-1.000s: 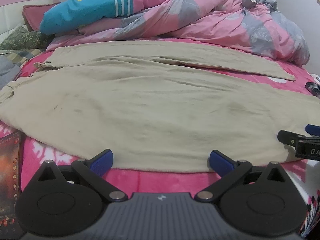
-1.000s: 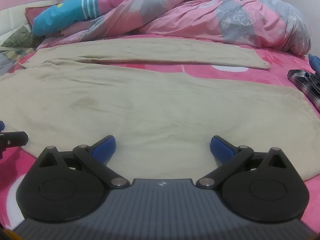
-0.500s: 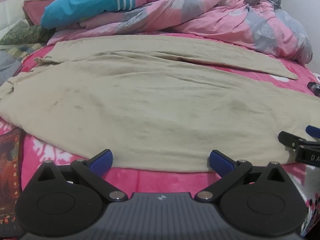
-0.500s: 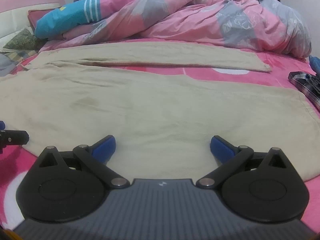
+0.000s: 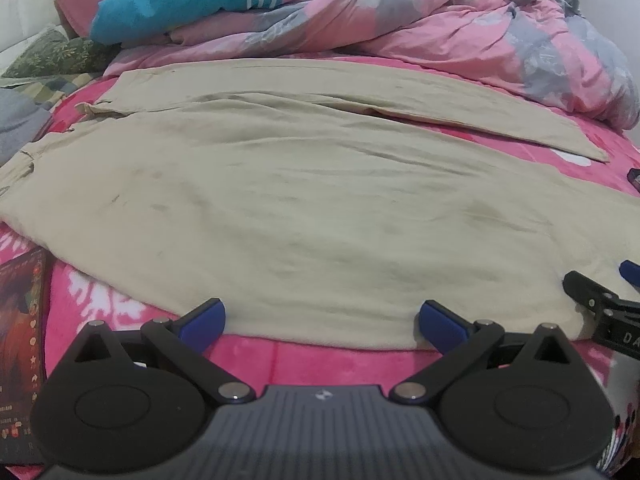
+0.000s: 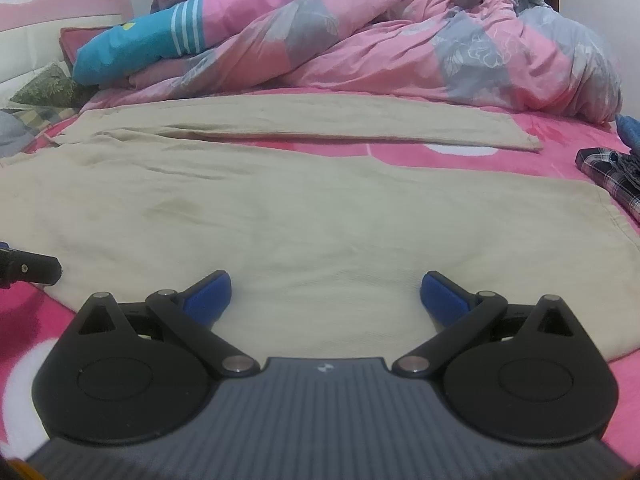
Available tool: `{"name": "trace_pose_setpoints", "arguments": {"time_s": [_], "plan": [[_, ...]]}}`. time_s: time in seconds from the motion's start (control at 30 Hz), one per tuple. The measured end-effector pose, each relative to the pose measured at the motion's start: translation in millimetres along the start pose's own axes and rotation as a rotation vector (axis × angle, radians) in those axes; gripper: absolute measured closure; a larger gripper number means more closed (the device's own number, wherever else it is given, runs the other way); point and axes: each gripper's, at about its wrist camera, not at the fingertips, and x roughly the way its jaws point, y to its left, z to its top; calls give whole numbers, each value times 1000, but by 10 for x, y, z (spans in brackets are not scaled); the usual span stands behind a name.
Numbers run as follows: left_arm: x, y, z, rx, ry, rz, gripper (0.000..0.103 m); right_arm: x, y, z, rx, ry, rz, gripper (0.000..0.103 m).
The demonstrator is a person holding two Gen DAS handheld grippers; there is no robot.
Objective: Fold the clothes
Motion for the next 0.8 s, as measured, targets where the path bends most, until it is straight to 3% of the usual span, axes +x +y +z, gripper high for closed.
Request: {"name": "trace_pose_setpoints", "arguments": {"time_s": [0.57, 0.8], "plan": [[3, -18, -7, -25, -7, 13, 0, -29, 63, -19, -6, -3, -21, 1], [-1, -20, -2, -17, -1, 12, 0, -336, 129, -152, -11, 2, -18, 1]]}}
